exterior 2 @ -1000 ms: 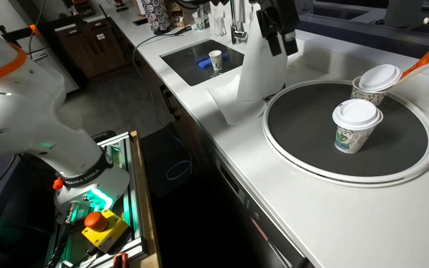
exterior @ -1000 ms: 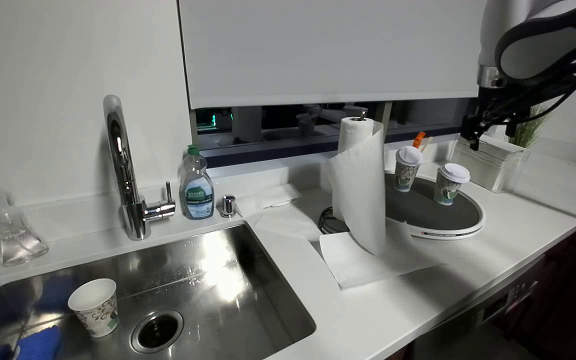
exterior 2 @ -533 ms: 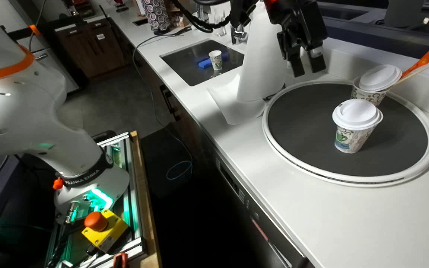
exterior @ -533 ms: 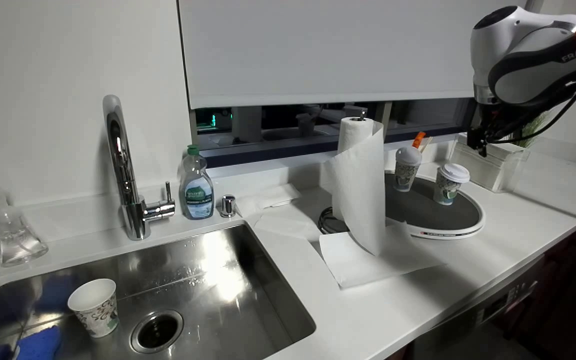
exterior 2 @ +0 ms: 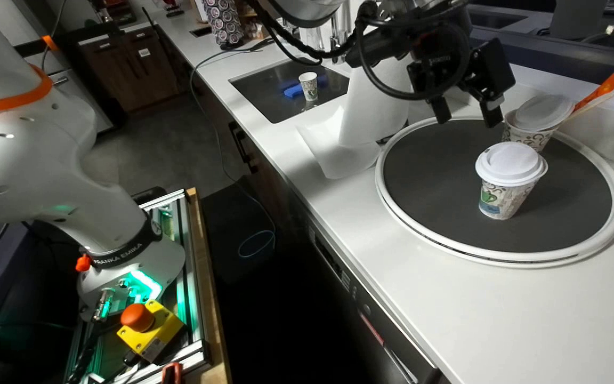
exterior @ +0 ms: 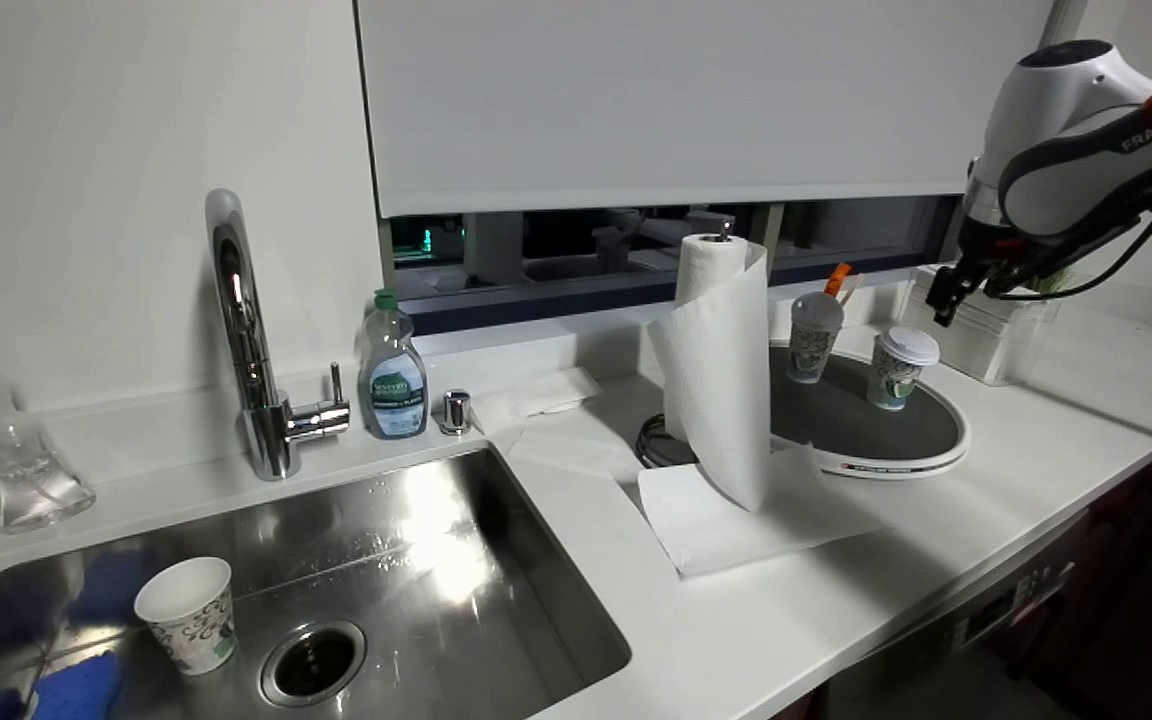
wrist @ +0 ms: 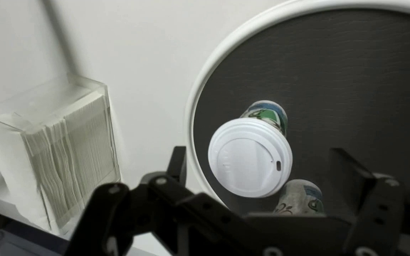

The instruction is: Remove the white lid of the paper cup in the front and put it on the counter

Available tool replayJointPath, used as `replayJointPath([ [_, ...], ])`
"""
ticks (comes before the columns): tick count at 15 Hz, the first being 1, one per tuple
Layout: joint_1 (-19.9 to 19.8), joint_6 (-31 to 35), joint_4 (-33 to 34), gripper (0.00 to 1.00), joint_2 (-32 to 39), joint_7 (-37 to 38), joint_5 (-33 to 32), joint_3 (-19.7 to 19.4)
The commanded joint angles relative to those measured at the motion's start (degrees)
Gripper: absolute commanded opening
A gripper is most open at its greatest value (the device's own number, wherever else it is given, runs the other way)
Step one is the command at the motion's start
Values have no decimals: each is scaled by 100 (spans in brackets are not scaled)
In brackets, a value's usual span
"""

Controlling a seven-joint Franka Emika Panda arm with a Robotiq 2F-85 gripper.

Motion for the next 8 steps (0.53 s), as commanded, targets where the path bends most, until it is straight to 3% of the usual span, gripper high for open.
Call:
replayJointPath([
  [1, 46, -9, 27, 100, 14, -13, 11, -64],
  [3, 68, 387, -15, 100, 74, -349, 277, -14],
  [4, 58, 876, -111, 100, 123, -799, 737, 26],
  [8, 22, 1595, -217, 100, 609, -2478, 1711, 241],
])
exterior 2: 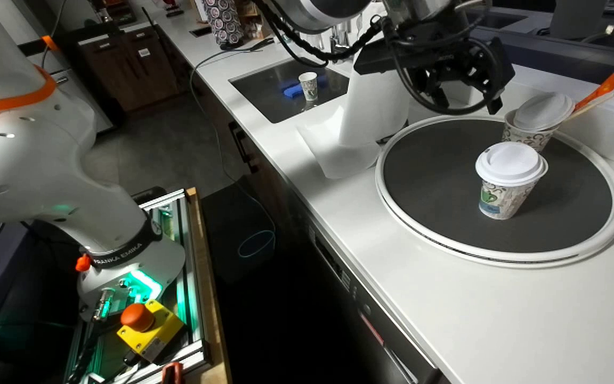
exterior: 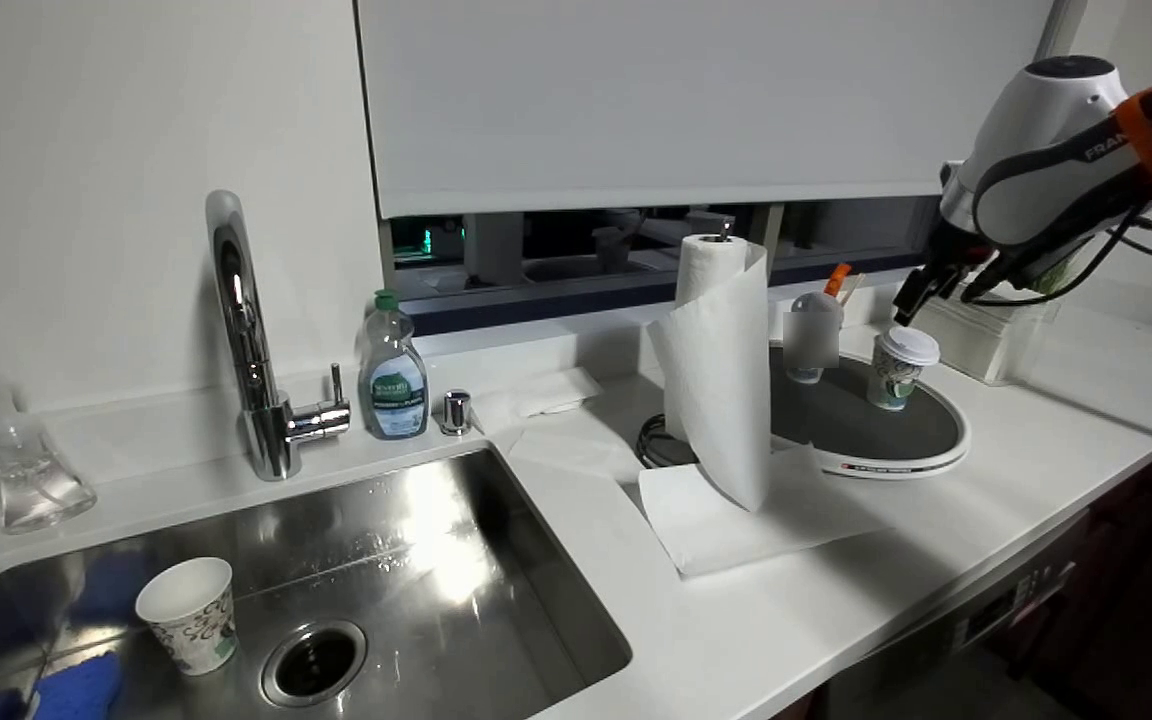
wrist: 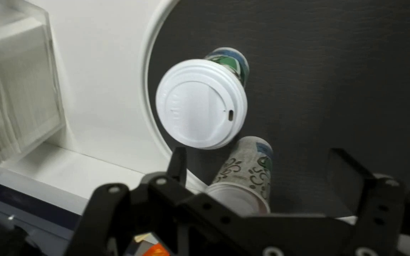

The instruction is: Remove the white lid of the paper cup in the front and put it on the counter

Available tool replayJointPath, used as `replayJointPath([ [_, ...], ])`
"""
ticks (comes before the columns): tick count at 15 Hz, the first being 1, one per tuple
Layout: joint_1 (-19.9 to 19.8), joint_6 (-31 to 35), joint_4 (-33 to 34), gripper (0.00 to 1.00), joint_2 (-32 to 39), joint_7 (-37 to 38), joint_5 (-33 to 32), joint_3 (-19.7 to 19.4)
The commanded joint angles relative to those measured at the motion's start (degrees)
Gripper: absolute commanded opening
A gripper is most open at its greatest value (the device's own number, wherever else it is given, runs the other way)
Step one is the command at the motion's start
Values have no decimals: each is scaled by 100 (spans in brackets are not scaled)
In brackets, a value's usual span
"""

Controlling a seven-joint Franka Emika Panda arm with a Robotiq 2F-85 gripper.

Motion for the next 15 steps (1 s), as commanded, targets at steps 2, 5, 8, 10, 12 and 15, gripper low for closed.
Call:
replayJointPath([
  [2, -308, 529, -129, 100, 531, -1959, 1214, 545],
  [5, -362, 397, -42, 100, 645, -2808, 1542, 546],
  [8, -374, 416, -17, 100, 628, -2911, 1395, 365],
  [10, -295, 369, -7, 100, 624, -2735, 1384, 338],
  [12, -325, 368, 21, 100, 622, -2731, 1362, 255],
  [15, -325, 368, 28, 100, 622, -2730, 1359, 246],
])
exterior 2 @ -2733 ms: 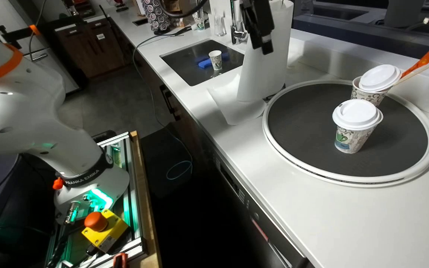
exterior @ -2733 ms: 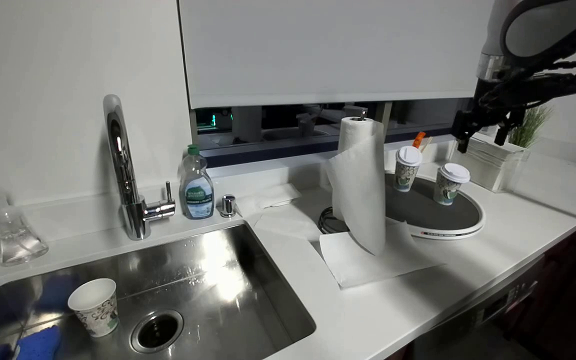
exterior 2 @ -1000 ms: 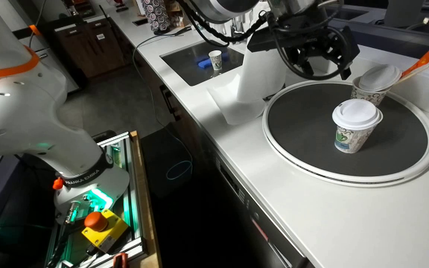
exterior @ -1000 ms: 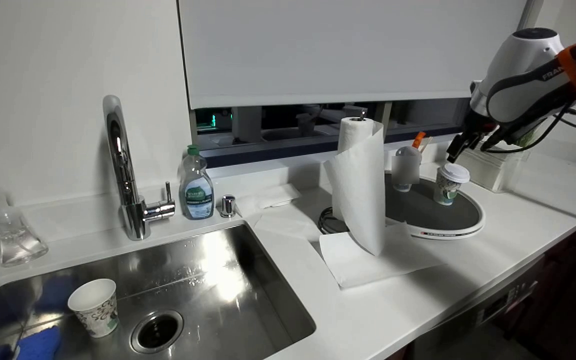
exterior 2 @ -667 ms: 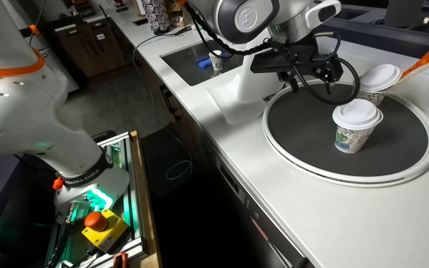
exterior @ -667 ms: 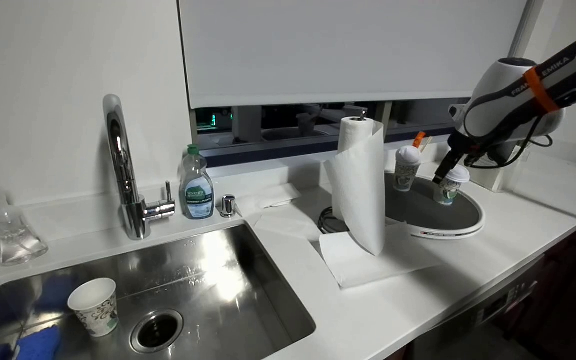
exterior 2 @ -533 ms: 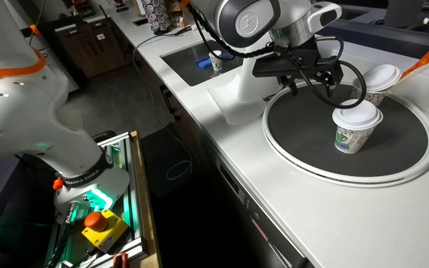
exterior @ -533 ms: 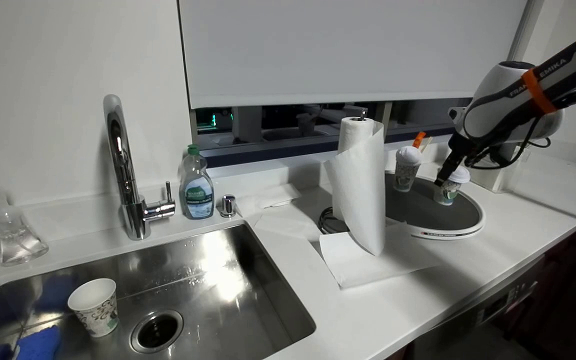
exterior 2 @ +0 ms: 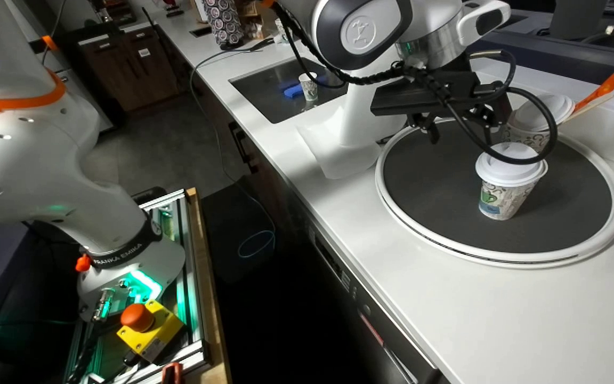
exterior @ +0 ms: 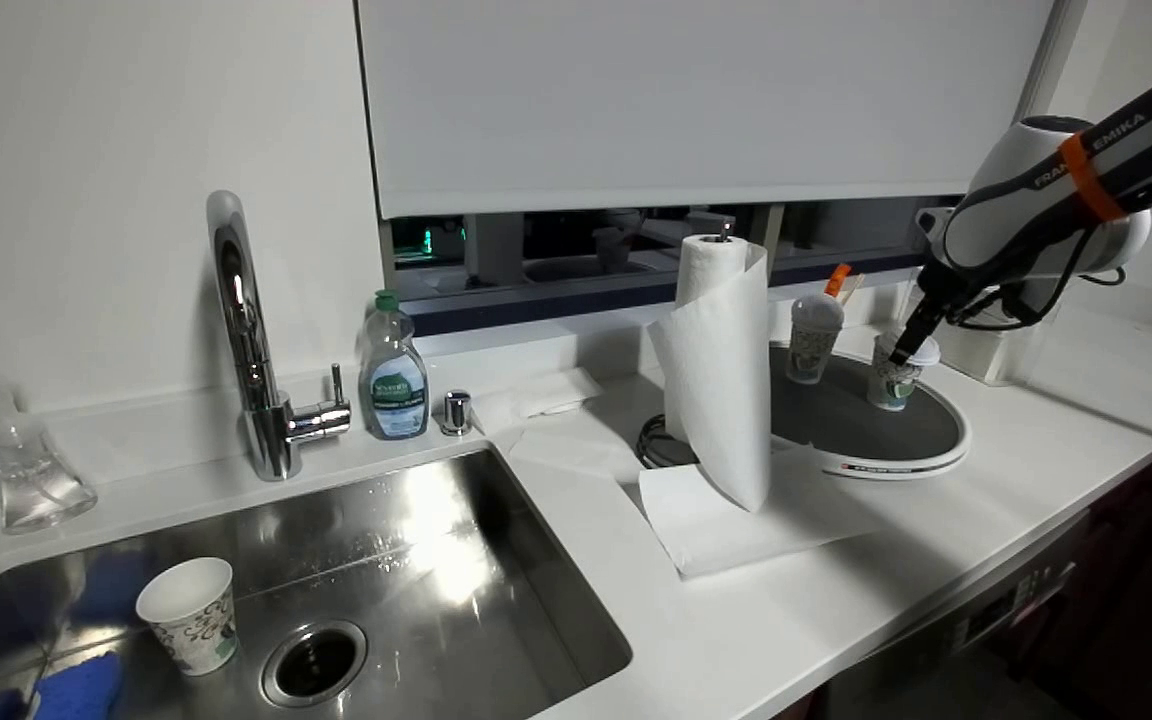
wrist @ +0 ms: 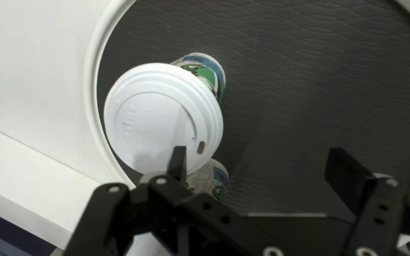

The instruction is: Remove the white lid of the paper cup in the front and put it on the counter

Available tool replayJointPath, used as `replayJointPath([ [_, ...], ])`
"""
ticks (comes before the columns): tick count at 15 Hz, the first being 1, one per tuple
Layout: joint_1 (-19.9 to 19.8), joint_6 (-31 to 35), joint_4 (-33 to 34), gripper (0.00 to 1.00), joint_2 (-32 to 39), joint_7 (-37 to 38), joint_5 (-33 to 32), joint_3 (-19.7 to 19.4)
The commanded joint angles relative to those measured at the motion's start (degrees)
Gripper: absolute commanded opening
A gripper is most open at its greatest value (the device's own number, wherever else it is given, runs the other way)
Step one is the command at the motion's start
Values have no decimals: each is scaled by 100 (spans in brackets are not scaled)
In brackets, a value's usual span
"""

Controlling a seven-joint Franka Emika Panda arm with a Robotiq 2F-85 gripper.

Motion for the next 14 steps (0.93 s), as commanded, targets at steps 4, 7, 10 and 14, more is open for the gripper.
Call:
replayJointPath([
  [4, 15, -2, 1, 100, -2, 21, -14, -7],
  [7, -27, 50, 29, 100, 57, -60, 159, 51],
  [10, -114, 34, 81, 100, 121, -204, 511, 158],
  [14, -155, 116, 228, 100, 294, -72, 633, 112],
])
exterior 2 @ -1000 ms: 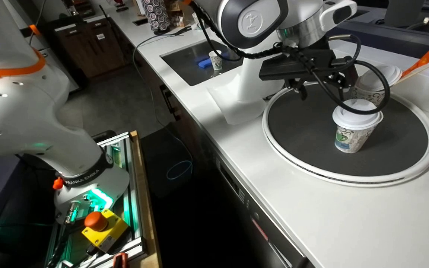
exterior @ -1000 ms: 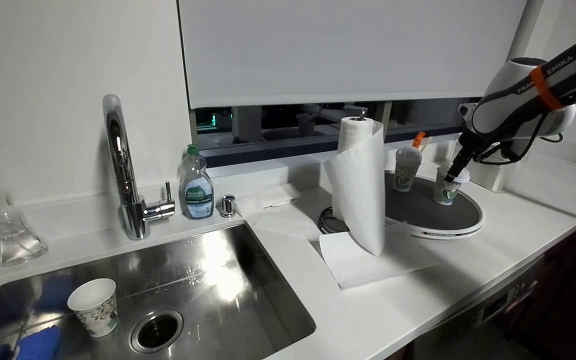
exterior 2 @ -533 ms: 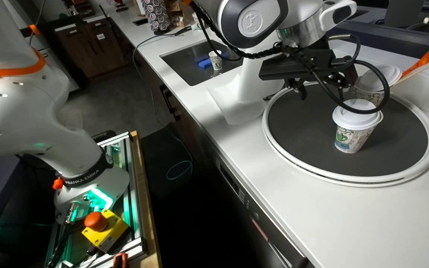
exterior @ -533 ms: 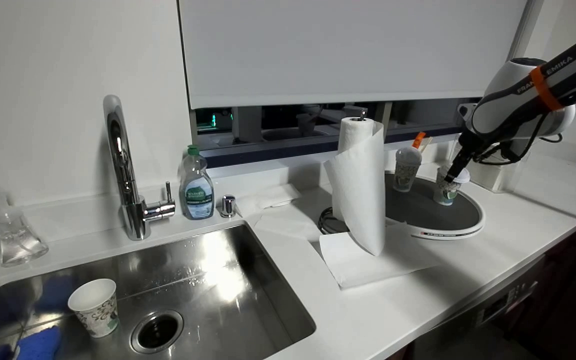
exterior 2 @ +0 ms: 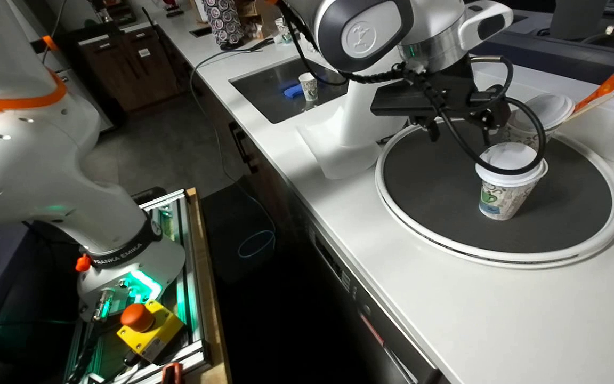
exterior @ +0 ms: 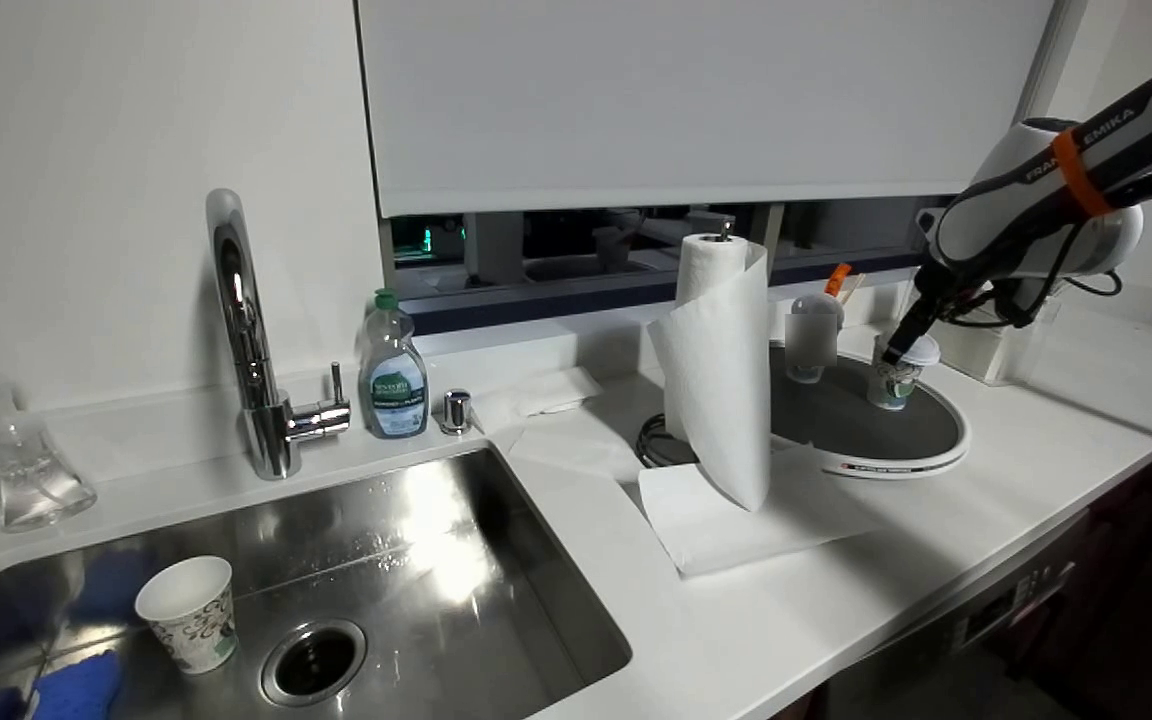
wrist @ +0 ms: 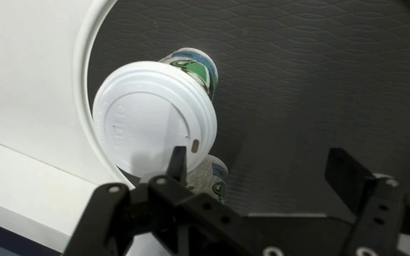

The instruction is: Remove the white lid of the paper cup in the front and put it on the counter

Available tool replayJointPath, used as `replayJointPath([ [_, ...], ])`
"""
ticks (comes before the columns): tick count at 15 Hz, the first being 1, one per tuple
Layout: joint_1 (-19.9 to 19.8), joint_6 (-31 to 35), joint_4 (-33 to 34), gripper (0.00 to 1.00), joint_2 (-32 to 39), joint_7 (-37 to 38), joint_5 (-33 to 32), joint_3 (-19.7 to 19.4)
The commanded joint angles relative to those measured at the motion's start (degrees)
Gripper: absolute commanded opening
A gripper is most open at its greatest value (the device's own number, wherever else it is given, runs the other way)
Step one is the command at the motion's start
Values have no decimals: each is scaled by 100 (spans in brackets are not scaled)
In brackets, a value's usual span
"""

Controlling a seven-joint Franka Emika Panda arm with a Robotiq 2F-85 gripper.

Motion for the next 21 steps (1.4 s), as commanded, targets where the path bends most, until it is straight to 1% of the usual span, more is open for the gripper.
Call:
replayJointPath([
  [1, -130, 111, 184, 100, 240, -29, 215, 16],
  [2, -149, 102, 213, 99, 271, 5, 209, 2],
  [4, -201, 97, 294, 90, 364, 32, 251, 20],
  [5, -218, 100, 345, 85, 416, 60, 265, 32],
  [7, -253, 119, 415, 82, 461, 95, 296, 60],
  [8, -260, 129, 455, 73, 475, 115, 303, 67],
  [9, -264, 134, 496, 78, 485, 125, 296, 72],
  [10, -265, 141, 511, 75, 485, 140, 292, 80],
  [11, -266, 149, 541, 77, 491, 155, 287, 88],
  [13, -259, 135, 576, 76, 486, 185, 269, 95],
  [14, -253, 119, 580, 69, 480, 198, 265, 103],
  [16, -241, 115, 567, 58, 464, 220, 248, 113],
  [17, -234, 106, 557, 60, 453, 246, 240, 114],
  [18, -225, 108, 544, 59, 441, 275, 221, 107],
  [20, -229, 100, 540, 62, 448, 301, 236, 118],
  [21, -236, 88, 550, 60, 461, 310, 249, 127],
])
